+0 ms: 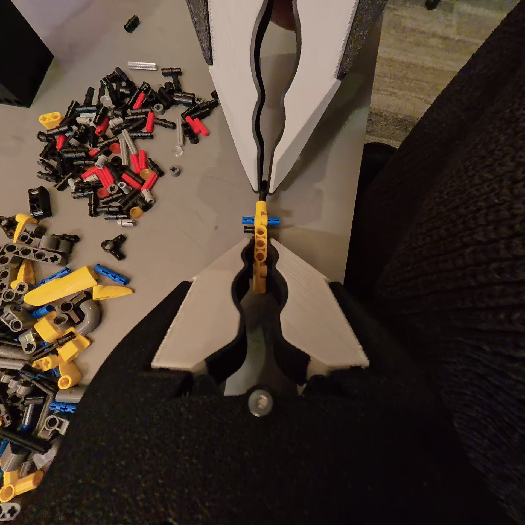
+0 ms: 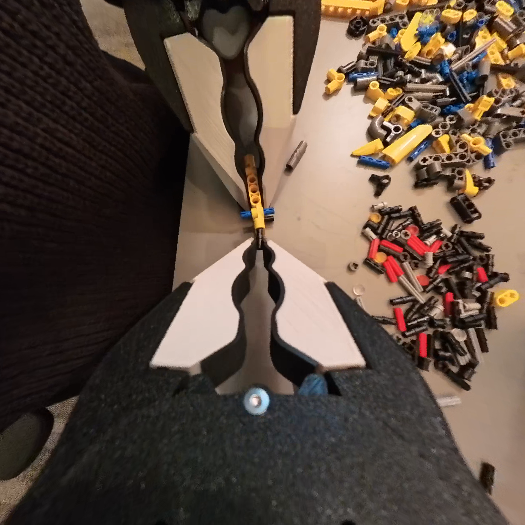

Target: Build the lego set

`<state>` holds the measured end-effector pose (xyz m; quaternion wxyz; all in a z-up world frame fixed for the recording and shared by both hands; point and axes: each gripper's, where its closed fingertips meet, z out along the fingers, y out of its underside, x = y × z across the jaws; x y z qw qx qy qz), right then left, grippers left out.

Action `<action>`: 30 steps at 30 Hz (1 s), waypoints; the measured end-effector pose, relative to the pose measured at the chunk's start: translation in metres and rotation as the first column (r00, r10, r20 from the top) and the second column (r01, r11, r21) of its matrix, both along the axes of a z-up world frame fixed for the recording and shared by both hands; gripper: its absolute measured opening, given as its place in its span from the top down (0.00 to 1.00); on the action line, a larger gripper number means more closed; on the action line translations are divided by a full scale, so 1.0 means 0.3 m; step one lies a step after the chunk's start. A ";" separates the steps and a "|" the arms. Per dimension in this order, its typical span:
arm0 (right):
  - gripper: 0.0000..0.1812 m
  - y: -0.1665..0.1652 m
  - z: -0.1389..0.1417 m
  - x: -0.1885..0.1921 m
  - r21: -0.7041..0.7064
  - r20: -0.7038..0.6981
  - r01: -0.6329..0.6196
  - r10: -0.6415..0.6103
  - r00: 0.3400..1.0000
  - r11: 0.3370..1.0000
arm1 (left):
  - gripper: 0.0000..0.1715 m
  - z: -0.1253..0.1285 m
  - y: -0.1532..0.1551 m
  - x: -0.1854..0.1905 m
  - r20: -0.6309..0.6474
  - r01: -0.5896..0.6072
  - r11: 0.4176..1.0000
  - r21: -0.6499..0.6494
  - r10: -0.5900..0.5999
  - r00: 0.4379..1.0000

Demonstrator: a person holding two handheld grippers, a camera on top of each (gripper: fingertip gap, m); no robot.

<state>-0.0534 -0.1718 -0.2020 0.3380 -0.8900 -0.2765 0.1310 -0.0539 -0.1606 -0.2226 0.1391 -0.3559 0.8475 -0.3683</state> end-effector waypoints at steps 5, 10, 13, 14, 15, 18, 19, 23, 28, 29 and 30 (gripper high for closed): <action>0.98 0.002 -0.001 -0.002 0.024 -0.050 -0.014 0.015 0.999 1.000 | 0.96 -0.002 -0.001 0.002 0.004 0.017 1.000 0.004 -0.017 1.000; 0.98 0.000 -0.002 -0.008 -0.012 -0.150 -0.012 0.010 0.989 1.000 | 0.96 -0.003 -0.004 0.000 0.003 0.032 0.999 0.003 -0.032 0.999; 0.98 -0.001 -0.002 -0.010 -0.059 -0.219 -0.004 -0.009 0.976 0.998 | 0.96 -0.003 -0.005 0.001 0.001 0.038 0.999 0.001 -0.038 0.999; 0.98 -0.001 -0.001 -0.010 -0.075 -0.244 0.002 -0.021 0.970 0.997 | 0.96 -0.004 -0.005 0.001 0.002 0.039 0.999 0.002 -0.039 0.999; 0.98 0.000 -0.001 -0.010 -0.091 -0.268 0.009 -0.033 0.963 0.996 | 0.96 -0.004 -0.005 0.001 0.001 0.039 0.999 0.002 -0.039 0.999; 0.98 0.000 0.000 -0.010 -0.128 -0.309 0.022 -0.061 0.949 0.992 | 0.96 -0.004 -0.005 0.001 -0.002 0.040 0.999 0.002 -0.040 0.999; 0.98 0.000 0.000 -0.010 -0.131 -0.297 0.021 -0.059 0.953 0.991 | 0.96 -0.005 -0.005 0.001 -0.003 0.041 0.999 0.003 -0.041 0.999; 0.98 0.001 -0.001 -0.009 -0.078 -0.101 -0.033 0.025 0.995 0.996 | 0.96 -0.005 -0.005 0.000 -0.014 0.038 0.999 -0.010 -0.038 0.999; 0.98 0.007 0.013 -0.012 0.012 0.028 -0.113 0.112 0.993 0.994 | 0.96 -0.005 -0.005 -0.003 -0.019 0.036 0.999 -0.015 -0.036 0.999; 0.98 0.007 0.015 -0.013 0.028 0.041 -0.128 0.127 0.991 0.991 | 0.96 -0.006 -0.005 -0.004 -0.019 0.036 0.999 -0.015 -0.036 0.999; 0.98 0.009 0.017 -0.015 0.044 0.060 -0.146 0.143 0.988 0.988 | 0.96 -0.005 -0.005 -0.004 -0.018 0.036 0.999 -0.014 -0.036 0.999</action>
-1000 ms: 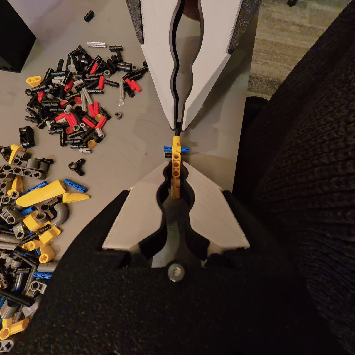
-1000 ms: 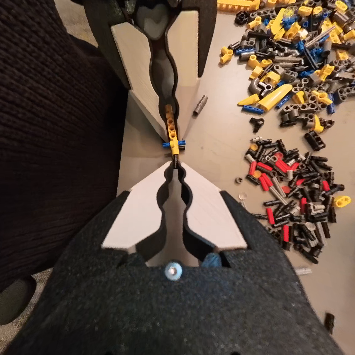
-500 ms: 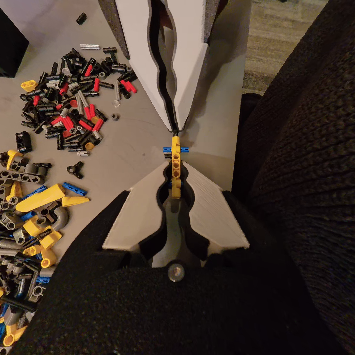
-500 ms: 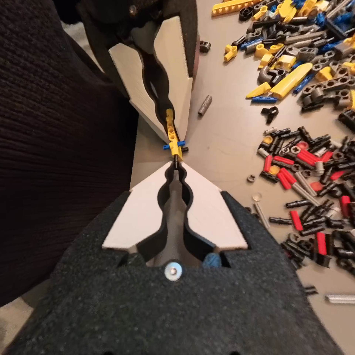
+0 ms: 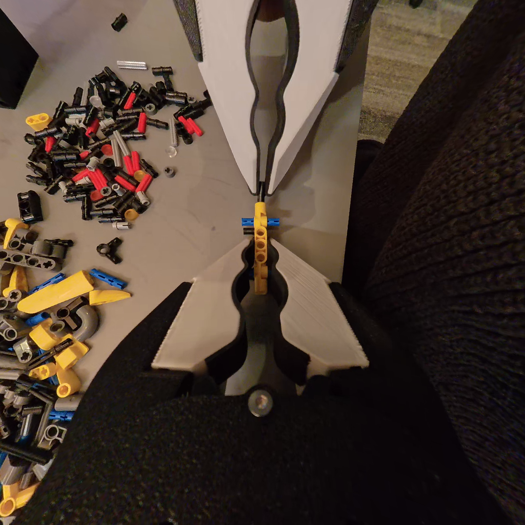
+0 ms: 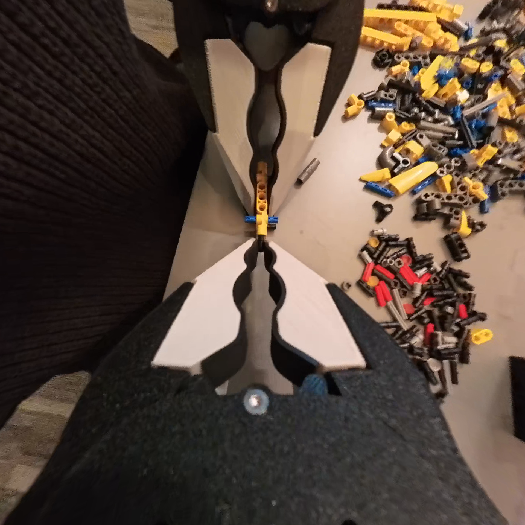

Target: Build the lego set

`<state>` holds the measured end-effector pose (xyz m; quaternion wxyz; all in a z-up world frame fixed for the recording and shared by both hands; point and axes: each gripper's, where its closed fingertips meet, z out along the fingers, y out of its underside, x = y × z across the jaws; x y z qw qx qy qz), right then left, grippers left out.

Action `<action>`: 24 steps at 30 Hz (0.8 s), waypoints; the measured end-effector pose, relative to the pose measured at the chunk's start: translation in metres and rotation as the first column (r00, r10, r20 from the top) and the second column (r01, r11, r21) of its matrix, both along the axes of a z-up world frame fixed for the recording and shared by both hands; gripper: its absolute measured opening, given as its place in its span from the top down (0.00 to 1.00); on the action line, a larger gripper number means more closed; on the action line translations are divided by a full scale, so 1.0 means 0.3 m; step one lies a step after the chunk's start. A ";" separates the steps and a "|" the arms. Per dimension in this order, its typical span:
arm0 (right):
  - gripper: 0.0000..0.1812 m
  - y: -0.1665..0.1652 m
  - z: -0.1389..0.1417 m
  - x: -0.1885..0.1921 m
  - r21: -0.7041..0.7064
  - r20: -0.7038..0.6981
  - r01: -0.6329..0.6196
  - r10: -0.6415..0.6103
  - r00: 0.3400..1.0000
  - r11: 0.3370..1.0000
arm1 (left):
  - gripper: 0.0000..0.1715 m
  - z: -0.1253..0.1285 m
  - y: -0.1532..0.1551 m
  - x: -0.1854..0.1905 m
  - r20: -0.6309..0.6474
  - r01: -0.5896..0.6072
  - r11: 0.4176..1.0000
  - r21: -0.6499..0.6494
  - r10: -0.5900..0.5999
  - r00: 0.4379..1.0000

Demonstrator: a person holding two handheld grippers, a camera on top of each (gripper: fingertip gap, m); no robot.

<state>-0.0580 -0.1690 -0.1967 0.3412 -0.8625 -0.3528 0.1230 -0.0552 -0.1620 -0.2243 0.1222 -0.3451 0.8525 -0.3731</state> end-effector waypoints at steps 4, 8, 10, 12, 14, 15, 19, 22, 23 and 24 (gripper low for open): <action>0.98 0.006 0.006 -0.006 -0.003 -0.040 -0.003 0.003 0.999 1.000 | 0.96 0.000 0.000 -0.003 0.000 0.000 1.000 0.001 0.000 1.000; 0.98 0.007 0.007 -0.005 -0.055 -0.158 0.043 -0.052 0.986 0.998 | 0.96 -0.001 0.001 -0.007 0.000 -0.001 1.000 0.000 0.001 1.000; 0.98 0.006 0.006 -0.005 -0.082 -0.188 0.063 -0.077 0.979 0.995 | 0.96 0.000 0.001 -0.009 0.001 -0.001 1.000 0.000 0.001 1.000; 0.98 0.004 0.004 -0.004 -0.105 -0.211 0.077 -0.098 0.973 0.992 | 0.96 0.000 0.001 -0.010 0.001 -0.001 1.000 0.000 0.001 1.000; 0.98 0.002 0.002 -0.003 -0.117 -0.230 0.085 -0.110 0.967 0.989 | 0.96 0.000 0.001 -0.013 0.000 -0.002 1.000 -0.001 0.002 1.000; 0.98 0.002 0.001 -0.001 -0.122 -0.243 0.089 -0.117 0.963 0.988 | 0.96 0.000 0.001 -0.014 -0.001 -0.003 1.000 -0.004 0.003 1.000; 0.98 -0.001 -0.003 0.003 -0.133 -0.294 0.118 -0.153 0.944 0.984 | 0.96 0.001 0.002 -0.017 -0.006 -0.005 1.000 -0.011 0.005 1.000; 0.98 -0.005 -0.007 0.004 -0.132 -0.291 0.130 -0.164 0.942 0.983 | 0.96 0.002 0.003 -0.020 -0.003 -0.005 1.000 -0.008 0.005 1.000; 0.98 -0.006 -0.009 0.004 -0.131 -0.285 0.131 -0.164 0.945 0.983 | 0.96 0.003 0.003 -0.021 -0.004 -0.005 1.000 -0.009 0.005 1.000; 0.98 -0.007 -0.011 0.006 -0.131 -0.275 0.132 -0.164 0.947 0.983 | 0.96 0.003 0.002 -0.022 -0.007 -0.004 1.000 -0.011 0.004 1.000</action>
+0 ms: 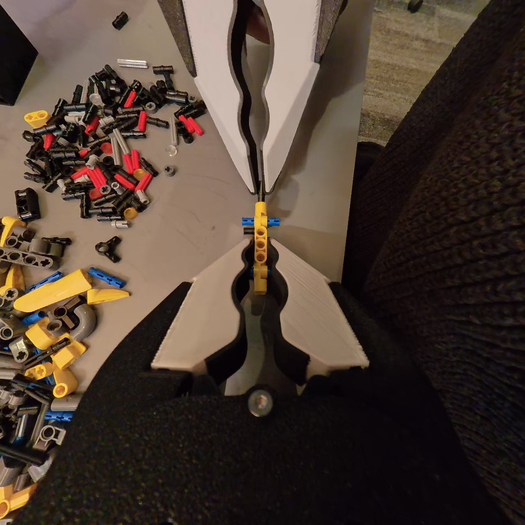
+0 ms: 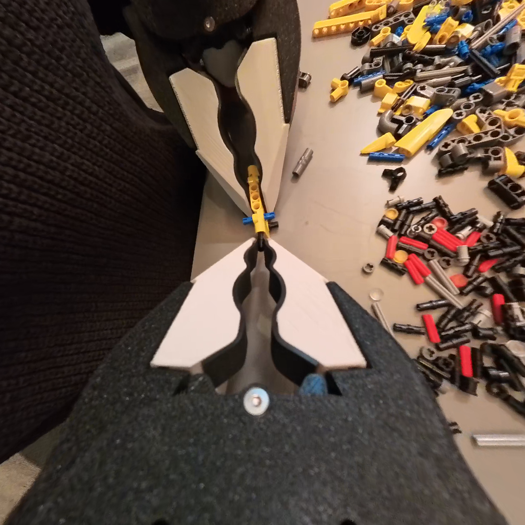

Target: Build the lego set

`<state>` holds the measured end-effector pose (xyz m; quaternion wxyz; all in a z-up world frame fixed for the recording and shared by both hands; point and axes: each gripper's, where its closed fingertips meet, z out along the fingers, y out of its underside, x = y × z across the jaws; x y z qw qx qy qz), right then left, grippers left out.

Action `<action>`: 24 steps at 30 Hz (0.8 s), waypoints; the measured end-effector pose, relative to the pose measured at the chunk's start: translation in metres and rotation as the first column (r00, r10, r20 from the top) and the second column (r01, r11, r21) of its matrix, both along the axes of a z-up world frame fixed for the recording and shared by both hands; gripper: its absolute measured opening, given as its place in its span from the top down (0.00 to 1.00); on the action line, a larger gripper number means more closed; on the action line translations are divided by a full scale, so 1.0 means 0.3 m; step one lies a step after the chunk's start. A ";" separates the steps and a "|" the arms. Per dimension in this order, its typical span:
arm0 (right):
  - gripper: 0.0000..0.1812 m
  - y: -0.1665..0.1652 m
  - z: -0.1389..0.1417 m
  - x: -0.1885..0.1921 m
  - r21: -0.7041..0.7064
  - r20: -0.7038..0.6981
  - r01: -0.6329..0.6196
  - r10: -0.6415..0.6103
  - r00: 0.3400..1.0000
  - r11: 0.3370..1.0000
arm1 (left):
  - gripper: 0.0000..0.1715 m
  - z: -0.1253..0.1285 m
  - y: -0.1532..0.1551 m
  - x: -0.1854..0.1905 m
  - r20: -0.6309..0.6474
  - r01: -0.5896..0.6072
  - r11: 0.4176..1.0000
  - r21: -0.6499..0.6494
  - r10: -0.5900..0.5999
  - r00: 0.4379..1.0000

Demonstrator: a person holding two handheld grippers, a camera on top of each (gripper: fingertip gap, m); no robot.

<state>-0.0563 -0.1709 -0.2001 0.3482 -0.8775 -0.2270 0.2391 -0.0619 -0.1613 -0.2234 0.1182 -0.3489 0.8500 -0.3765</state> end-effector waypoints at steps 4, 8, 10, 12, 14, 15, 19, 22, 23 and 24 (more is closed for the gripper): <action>0.98 -0.005 -0.016 0.004 -0.002 0.054 -0.016 0.016 0.998 1.000 | 0.96 0.001 0.001 -0.002 -0.005 -0.003 1.000 -0.005 0.003 1.000; 0.98 -0.012 -0.054 -0.003 -0.004 0.116 -0.048 0.048 0.992 0.999 | 0.96 0.003 0.002 -0.005 -0.004 -0.006 1.000 -0.004 0.006 1.000; 0.98 -0.003 -0.036 0.009 0.013 0.087 -0.021 0.020 0.996 1.000 | 0.96 0.004 0.002 -0.007 -0.001 -0.007 1.000 0.000 0.007 1.000; 0.98 0.002 -0.020 0.031 0.025 0.072 0.009 -0.010 0.997 1.000 | 0.96 0.005 0.004 -0.005 0.001 -0.018 1.000 0.003 0.018 1.000; 0.98 0.004 -0.002 0.047 0.051 0.066 0.030 -0.034 0.997 0.998 | 0.96 0.004 0.009 -0.004 0.001 -0.032 0.999 0.012 0.032 0.999; 0.98 0.004 0.006 0.051 0.061 0.063 0.041 -0.045 0.997 0.997 | 0.95 0.002 0.013 -0.004 0.003 -0.038 0.999 0.023 0.038 0.999; 0.98 0.003 0.036 0.056 0.111 0.053 0.081 -0.087 0.995 0.991 | 0.93 0.013 0.045 0.007 0.002 -0.112 0.994 0.019 0.112 0.994; 0.98 0.007 0.065 0.051 0.129 -0.020 0.130 -0.129 0.991 0.983 | 0.93 0.049 0.067 0.005 0.023 -0.139 0.990 -0.023 0.140 0.990; 0.98 0.008 0.074 0.051 0.129 -0.048 0.149 -0.144 0.988 0.980 | 0.93 0.061 0.070 0.004 0.029 -0.143 0.989 -0.041 0.145 0.989; 0.98 0.010 0.080 0.053 0.131 -0.070 0.166 -0.158 0.985 0.977 | 0.93 0.072 0.074 0.004 0.041 -0.150 0.987 -0.051 0.152 0.988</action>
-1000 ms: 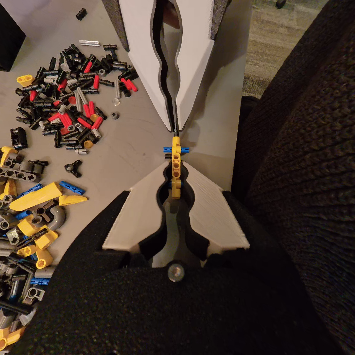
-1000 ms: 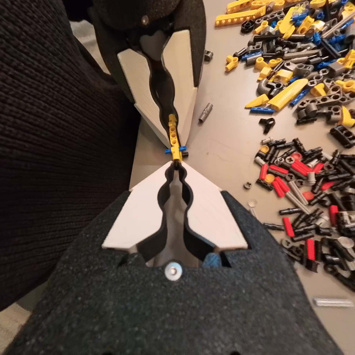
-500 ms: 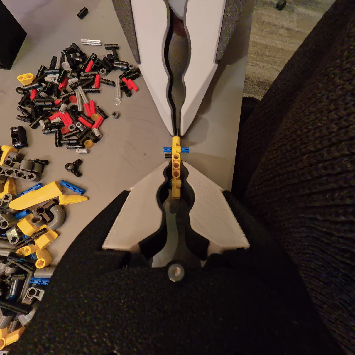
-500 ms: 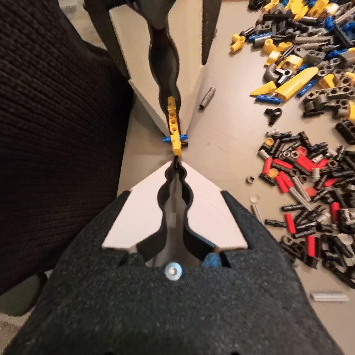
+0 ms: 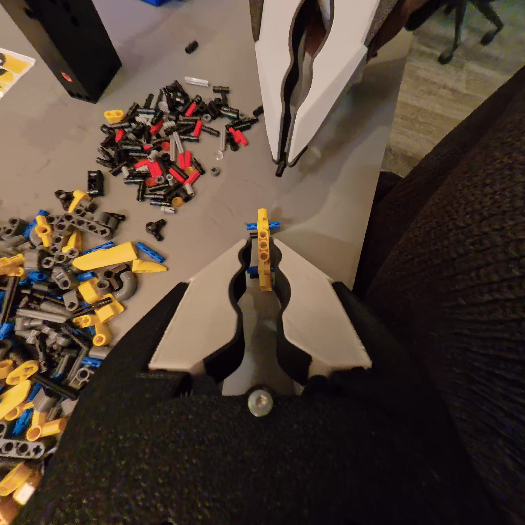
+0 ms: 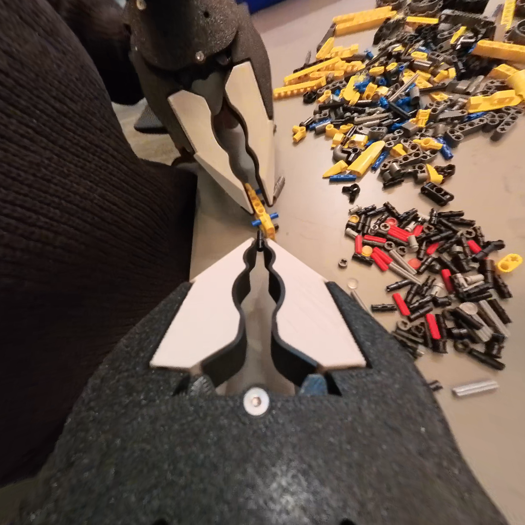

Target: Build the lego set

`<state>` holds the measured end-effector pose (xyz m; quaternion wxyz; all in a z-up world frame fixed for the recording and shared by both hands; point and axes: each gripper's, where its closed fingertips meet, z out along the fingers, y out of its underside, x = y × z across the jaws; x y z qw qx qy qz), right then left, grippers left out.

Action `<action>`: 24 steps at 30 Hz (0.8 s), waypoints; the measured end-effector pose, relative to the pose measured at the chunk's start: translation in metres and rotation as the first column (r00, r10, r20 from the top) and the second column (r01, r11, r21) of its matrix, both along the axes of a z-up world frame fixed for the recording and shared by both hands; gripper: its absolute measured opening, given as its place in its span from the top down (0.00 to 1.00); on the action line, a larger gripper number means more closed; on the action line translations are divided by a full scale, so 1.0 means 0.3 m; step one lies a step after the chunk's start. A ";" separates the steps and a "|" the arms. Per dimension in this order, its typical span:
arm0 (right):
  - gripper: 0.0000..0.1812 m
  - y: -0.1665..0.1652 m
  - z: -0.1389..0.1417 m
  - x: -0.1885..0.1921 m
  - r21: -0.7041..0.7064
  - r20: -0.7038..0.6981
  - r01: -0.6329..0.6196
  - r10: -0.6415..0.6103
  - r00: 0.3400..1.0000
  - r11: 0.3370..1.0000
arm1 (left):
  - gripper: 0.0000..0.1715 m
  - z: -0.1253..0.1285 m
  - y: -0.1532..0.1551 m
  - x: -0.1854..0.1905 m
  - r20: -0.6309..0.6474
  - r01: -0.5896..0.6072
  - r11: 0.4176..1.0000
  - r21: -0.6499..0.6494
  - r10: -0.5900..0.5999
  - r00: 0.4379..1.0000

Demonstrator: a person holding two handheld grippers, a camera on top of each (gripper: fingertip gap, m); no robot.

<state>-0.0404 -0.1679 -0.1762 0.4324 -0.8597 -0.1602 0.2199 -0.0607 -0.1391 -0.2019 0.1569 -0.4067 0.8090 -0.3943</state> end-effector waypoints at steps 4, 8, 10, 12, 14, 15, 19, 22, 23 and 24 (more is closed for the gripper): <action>0.98 0.003 0.013 0.005 0.013 -0.041 0.032 -0.032 0.999 0.999 | 0.93 0.035 0.003 0.011 0.063 -0.036 0.999 0.003 0.035 0.997; 0.98 0.012 0.055 -0.023 0.041 -0.126 0.032 -0.027 0.992 0.999 | 0.93 0.098 -0.036 0.019 0.124 -0.027 0.997 -0.069 0.036 0.992; 0.98 0.017 0.074 -0.035 0.053 -0.173 0.032 -0.023 0.985 0.998 | 0.93 0.123 -0.066 0.019 0.138 -0.006 0.993 -0.119 0.023 0.990; 0.98 0.020 0.086 -0.042 0.059 -0.213 0.033 -0.020 0.977 0.998 | 0.93 0.141 -0.081 0.022 0.157 0.000 0.989 -0.146 0.023 0.987; 0.98 0.018 0.097 -0.050 0.054 -0.266 0.031 -0.015 0.964 0.998 | 0.93 0.161 -0.084 0.024 0.190 0.003 0.988 -0.155 0.027 0.981; 0.98 0.016 0.101 -0.055 0.044 -0.298 0.027 -0.013 0.955 0.999 | 0.93 0.171 -0.089 0.020 0.201 0.013 0.986 -0.165 0.021 0.979; 0.98 0.001 0.100 -0.086 -0.035 -0.454 -0.018 0.000 0.891 0.999 | 0.93 0.197 -0.119 -0.009 0.231 0.079 0.977 -0.198 -0.031 0.972; 0.98 -0.007 0.102 -0.101 -0.081 -0.581 -0.055 -0.002 0.814 0.995 | 0.95 0.202 -0.129 -0.019 0.245 0.099 0.976 -0.195 -0.050 0.968; 0.97 -0.008 0.107 -0.101 -0.087 -0.619 -0.060 -0.007 0.785 0.994 | 0.95 0.203 -0.130 -0.021 0.243 0.098 0.975 -0.199 -0.048 0.969; 0.98 -0.007 0.116 -0.100 -0.087 -0.658 -0.063 -0.010 0.753 0.994 | 0.95 0.203 -0.130 -0.022 0.239 0.097 0.975 -0.198 -0.048 0.970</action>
